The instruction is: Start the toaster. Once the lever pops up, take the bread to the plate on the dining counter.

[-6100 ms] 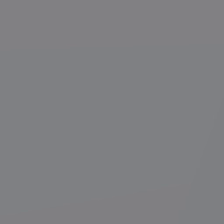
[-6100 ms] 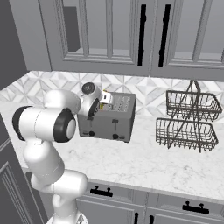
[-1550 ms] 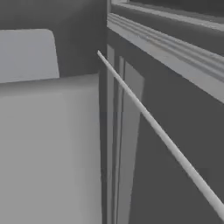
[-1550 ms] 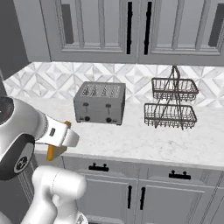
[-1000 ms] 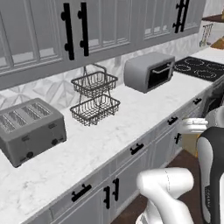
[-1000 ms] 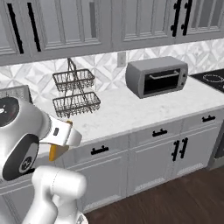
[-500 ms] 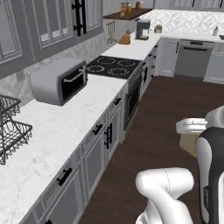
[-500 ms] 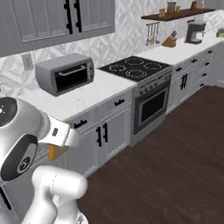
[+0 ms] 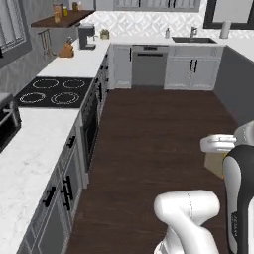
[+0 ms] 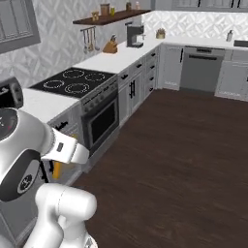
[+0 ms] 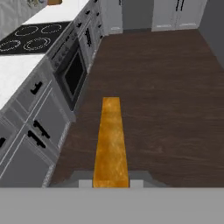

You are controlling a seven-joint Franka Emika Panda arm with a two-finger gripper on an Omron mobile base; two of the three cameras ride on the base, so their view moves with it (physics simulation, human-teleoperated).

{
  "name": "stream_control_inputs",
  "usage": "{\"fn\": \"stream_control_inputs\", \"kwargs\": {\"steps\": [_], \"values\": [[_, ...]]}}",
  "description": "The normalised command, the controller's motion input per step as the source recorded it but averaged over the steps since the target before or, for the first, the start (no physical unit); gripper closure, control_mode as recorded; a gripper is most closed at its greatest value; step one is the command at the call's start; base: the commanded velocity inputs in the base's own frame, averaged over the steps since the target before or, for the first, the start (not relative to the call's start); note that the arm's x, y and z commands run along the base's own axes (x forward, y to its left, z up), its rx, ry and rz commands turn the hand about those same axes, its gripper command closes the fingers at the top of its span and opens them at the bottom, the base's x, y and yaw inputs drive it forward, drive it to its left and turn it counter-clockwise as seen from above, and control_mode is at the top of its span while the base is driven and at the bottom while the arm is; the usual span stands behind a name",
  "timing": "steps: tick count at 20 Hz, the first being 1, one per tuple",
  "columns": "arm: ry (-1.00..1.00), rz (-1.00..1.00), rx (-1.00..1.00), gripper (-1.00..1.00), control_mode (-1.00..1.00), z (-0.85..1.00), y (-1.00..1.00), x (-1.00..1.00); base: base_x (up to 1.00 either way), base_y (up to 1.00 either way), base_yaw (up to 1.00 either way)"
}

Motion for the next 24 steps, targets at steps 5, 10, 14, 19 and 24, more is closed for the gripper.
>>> {"fn": "stream_control_inputs", "kwargs": {"steps": [5,10,14,19,24], "values": [[0.00,0.00,0.00,1.00,1.00,0.00,0.00,0.00,1.00,-0.36,-0.39],[0.00,0.00,0.00,1.00,1.00,0.00,0.00,0.00,1.00,-0.39,-0.35],[0.00,0.00,0.00,1.00,1.00,0.00,0.00,0.00,1.00,-0.44,-0.34],[0.00,0.00,0.00,1.00,1.00,0.00,0.00,0.00,1.00,-0.50,-0.30],[0.00,0.00,0.00,1.00,1.00,0.00,0.00,0.00,1.00,-0.54,-0.19]]}}
